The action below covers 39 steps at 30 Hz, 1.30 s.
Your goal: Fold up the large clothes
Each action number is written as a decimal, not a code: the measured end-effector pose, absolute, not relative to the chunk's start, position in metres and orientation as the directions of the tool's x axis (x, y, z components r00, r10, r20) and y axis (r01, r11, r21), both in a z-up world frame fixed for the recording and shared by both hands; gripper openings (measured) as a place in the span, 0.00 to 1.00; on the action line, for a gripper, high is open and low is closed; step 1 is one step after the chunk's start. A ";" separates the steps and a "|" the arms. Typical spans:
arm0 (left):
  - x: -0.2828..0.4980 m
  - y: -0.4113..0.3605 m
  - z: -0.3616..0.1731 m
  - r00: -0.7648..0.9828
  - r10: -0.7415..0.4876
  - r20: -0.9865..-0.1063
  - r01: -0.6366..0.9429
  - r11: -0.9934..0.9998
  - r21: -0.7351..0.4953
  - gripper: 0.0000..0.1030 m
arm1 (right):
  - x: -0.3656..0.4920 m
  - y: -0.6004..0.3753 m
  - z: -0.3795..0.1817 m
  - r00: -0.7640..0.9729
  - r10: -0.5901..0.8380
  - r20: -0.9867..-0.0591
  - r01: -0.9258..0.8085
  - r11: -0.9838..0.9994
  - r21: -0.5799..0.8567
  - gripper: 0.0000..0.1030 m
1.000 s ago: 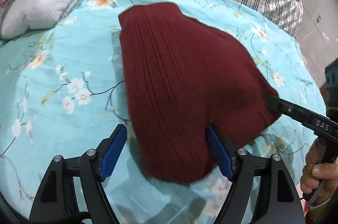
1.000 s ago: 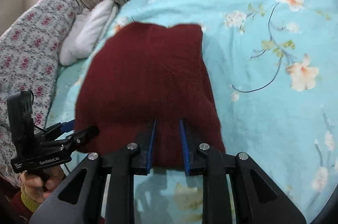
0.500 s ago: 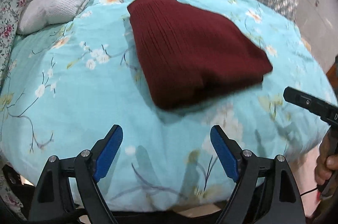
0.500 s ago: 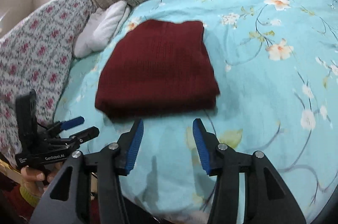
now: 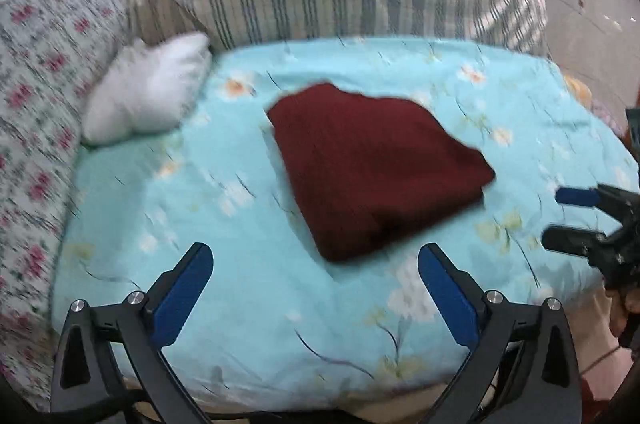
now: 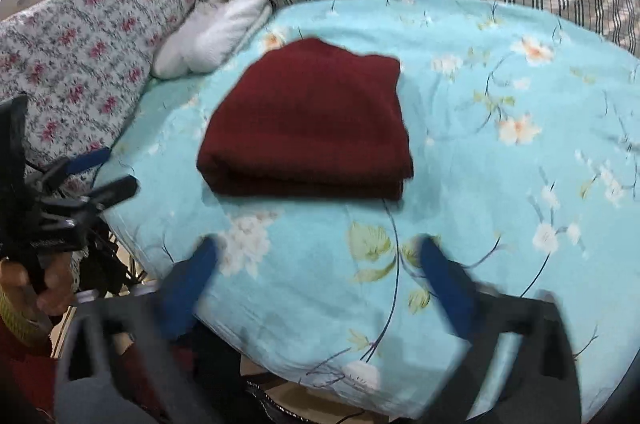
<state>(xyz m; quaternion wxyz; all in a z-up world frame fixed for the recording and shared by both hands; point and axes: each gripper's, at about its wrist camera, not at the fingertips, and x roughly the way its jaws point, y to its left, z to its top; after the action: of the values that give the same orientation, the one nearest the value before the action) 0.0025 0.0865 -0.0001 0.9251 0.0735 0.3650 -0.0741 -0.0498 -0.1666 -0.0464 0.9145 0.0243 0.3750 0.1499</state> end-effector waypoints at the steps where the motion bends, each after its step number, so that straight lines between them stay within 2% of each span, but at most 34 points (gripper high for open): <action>1: 0.007 0.088 0.000 0.718 -0.078 -0.691 0.188 0.979 0.084 1.00 | -0.047 -0.167 -0.044 0.672 0.296 -0.678 -0.258 0.953 0.160 1.00; 6: 0.039 0.091 -0.023 0.623 -0.012 -0.782 0.150 0.983 0.104 1.00 | -0.031 -0.162 -0.047 0.647 0.293 -0.704 -0.252 0.953 0.166 1.00; 9: 0.048 0.092 -0.031 0.595 -0.005 -0.804 0.149 0.983 0.104 0.99 | -0.026 -0.156 -0.049 0.636 0.279 -0.720 -0.261 0.955 0.140 1.00; 19: 0.062 0.078 -0.012 0.617 -0.006 -0.787 0.182 0.974 0.135 0.99 | -0.005 -0.152 -0.037 0.613 0.288 -0.736 -0.290 0.948 0.129 1.00; 39: 0.087 0.080 -0.002 0.609 0.034 -0.792 0.144 0.978 0.153 0.99 | 0.025 -0.149 -0.023 0.587 0.289 -0.756 -0.292 0.947 0.135 1.00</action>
<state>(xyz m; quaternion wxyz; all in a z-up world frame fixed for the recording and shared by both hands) 0.0867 0.0804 -0.0019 0.8913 0.1008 0.4411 -0.0307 0.0249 -0.1494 -0.0234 0.8906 -0.0018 0.4244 0.1633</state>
